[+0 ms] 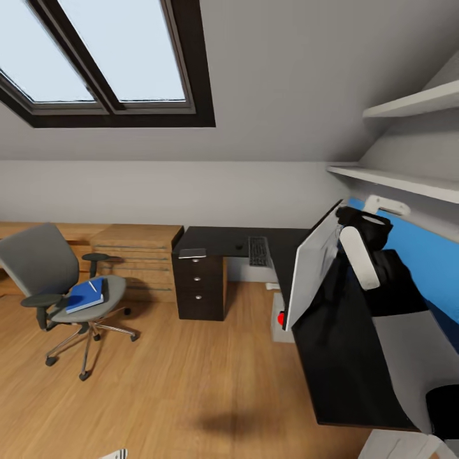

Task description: In the bedroom, organize the workspace by keeping the computer under the desk, ensuring the monitor is on the desk, placing the keyboard on the desk next to the monitor, placing the mouse on the desk next to the keyboard, moving the folder from the swivel chair onto the desk next to the mouse, stacking the notebook on top of the folder with the pen on top of the notebook, and positioning the swivel chair next to the desk.

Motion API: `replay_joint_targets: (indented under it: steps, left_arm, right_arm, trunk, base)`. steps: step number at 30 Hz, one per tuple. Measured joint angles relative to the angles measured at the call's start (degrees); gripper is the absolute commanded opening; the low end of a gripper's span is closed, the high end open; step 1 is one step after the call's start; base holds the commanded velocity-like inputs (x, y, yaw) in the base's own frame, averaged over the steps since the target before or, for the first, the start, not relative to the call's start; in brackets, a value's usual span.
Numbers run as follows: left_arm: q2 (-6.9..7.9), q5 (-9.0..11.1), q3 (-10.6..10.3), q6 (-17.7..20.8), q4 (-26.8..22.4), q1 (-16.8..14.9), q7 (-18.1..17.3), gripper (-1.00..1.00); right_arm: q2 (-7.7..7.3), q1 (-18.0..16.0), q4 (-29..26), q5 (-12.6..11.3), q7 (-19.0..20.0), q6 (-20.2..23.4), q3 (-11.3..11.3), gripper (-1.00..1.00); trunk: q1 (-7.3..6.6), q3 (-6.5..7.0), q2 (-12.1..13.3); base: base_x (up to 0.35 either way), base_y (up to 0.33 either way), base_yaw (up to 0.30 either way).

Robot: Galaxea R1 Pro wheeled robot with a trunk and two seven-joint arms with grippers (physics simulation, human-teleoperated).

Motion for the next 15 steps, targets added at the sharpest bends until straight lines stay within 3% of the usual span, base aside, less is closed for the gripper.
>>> replay_joint_targets:
  steps: [5,10,13,15]
  left_arm:
    - [0.00,0.00,0.00,-0.02,0.08,0.00,0.00,1.00]
    - [0.00,-0.01,0.00,-0.02,0.09,0.00,0.00,1.00]
    - [0.00,-0.02,0.01,-0.03,0.09,0.00,-0.01,1.00]
    - [0.00,-0.05,0.04,-0.03,0.08,-0.01,-0.07,1.00]
  right_arm:
    - [-3.14,3.55,0.13,-0.33,0.33,-4.29,-0.03,1.00]
    - [-3.77,6.50,0.33,-0.43,1.06,-5.30,-0.04,1.00]
    - [-3.88,8.62,1.15,-0.49,3.44,-6.14,0.00,1.00]
    - [-3.89,10.71,3.42,-0.54,7.21,-8.64,0.03,1.00]
  trunk:
    - [0.00,0.00,0.00]
    - [0.00,0.00,0.00]
    - [0.00,0.00,0.00]
    - [0.00,0.00,0.01]
  base:
    - [0.000,-0.314,0.000]
    - [0.000,-0.314,0.000]
    - [0.000,-0.234,0.000]
    - [0.000,-0.093,0.000]
